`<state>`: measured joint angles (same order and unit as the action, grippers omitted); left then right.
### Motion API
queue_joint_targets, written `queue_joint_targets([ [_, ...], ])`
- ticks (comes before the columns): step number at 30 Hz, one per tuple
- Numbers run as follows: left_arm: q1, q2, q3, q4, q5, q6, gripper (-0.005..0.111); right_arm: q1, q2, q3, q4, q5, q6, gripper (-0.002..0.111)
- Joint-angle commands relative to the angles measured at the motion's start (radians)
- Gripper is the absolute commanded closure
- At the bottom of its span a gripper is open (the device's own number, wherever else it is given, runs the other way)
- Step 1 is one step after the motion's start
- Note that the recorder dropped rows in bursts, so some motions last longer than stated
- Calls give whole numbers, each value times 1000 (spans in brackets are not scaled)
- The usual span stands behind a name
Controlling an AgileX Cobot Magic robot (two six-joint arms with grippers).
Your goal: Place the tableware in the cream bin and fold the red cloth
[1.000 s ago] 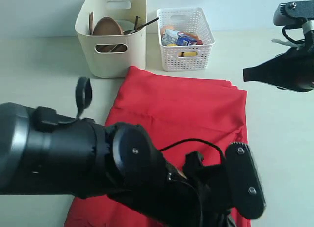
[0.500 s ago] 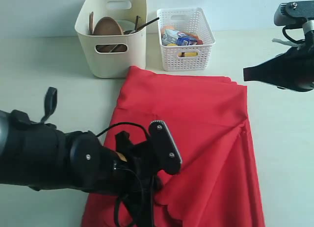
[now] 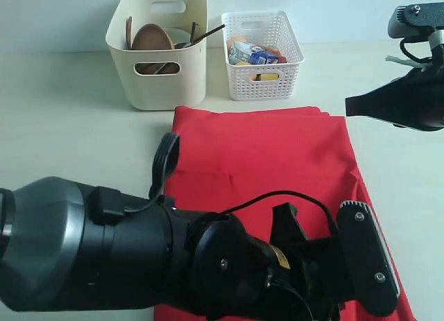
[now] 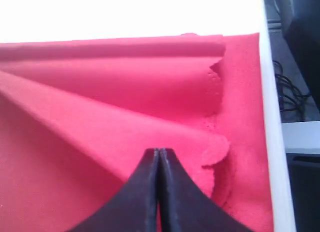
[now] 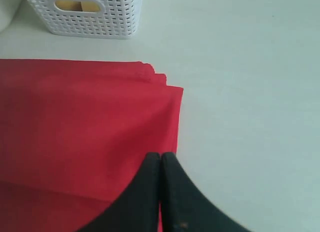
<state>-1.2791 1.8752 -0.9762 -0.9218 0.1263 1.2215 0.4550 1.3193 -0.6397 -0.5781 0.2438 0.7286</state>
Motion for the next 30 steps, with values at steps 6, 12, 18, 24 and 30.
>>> queue_joint_targets([
  [6,76,-28,30,3,-24,0,106,-2,-8,-6,-35,11,4,108],
  [12,99,-112,34,5,-69,6,106,-2,-8,-6,-30,25,4,108],
  [18,160,-268,132,-10,-150,8,106,-2,13,-6,117,30,-62,108],
  [24,255,-520,380,-142,-374,5,106,57,113,-8,554,-73,-522,108],
  [30,273,-752,599,-289,-590,-37,106,221,261,-80,773,-68,-729,108],
])
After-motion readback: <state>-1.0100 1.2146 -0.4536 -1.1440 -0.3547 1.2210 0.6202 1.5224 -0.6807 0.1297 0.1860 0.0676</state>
